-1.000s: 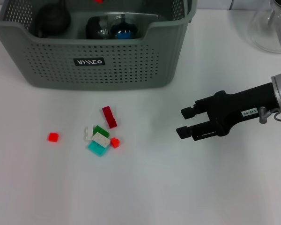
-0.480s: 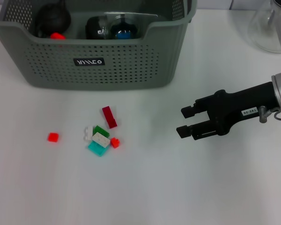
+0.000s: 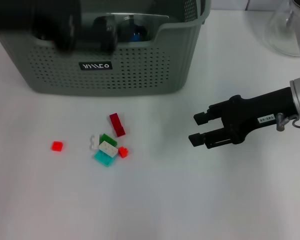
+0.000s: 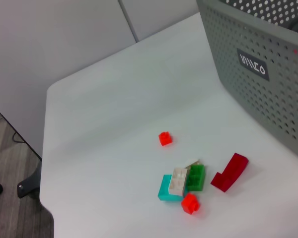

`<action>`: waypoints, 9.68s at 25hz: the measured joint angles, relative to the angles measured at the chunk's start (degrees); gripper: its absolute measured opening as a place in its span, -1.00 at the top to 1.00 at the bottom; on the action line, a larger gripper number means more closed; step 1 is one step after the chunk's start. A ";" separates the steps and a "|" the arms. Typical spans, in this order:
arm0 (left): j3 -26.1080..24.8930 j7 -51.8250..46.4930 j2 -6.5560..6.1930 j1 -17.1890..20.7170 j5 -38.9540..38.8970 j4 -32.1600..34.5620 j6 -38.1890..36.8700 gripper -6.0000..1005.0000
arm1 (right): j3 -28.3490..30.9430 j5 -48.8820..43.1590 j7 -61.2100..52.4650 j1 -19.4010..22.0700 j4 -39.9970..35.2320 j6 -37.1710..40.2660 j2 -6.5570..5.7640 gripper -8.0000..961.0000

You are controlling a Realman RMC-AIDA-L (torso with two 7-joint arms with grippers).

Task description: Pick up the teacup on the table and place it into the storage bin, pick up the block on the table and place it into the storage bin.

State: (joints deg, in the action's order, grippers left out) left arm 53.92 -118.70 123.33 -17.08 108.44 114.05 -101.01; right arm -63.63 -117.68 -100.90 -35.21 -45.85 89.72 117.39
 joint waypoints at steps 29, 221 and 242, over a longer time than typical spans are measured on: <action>21.78 5.09 -0.35 -15.10 55.29 -36.10 2.64 -0.64 | -0.68 -0.31 -1.14 -1.60 3.49 -1.48 1.27 -0.42; 46.94 -51.33 1.36 -22.36 54.38 -39.61 8.16 -0.01 | -0.17 -2.72 -0.05 -3.05 4.77 -4.64 -0.06 -0.41; 3.10 -33.80 0.16 -20.27 21.70 -7.90 -5.64 0.13 | 0.69 -2.73 -1.15 -2.56 4.89 -4.61 -0.37 -0.41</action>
State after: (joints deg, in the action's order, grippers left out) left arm 57.02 -152.51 123.49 -37.36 130.14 106.16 -106.66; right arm -62.94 -120.41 -102.05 -37.78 -40.96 85.11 117.02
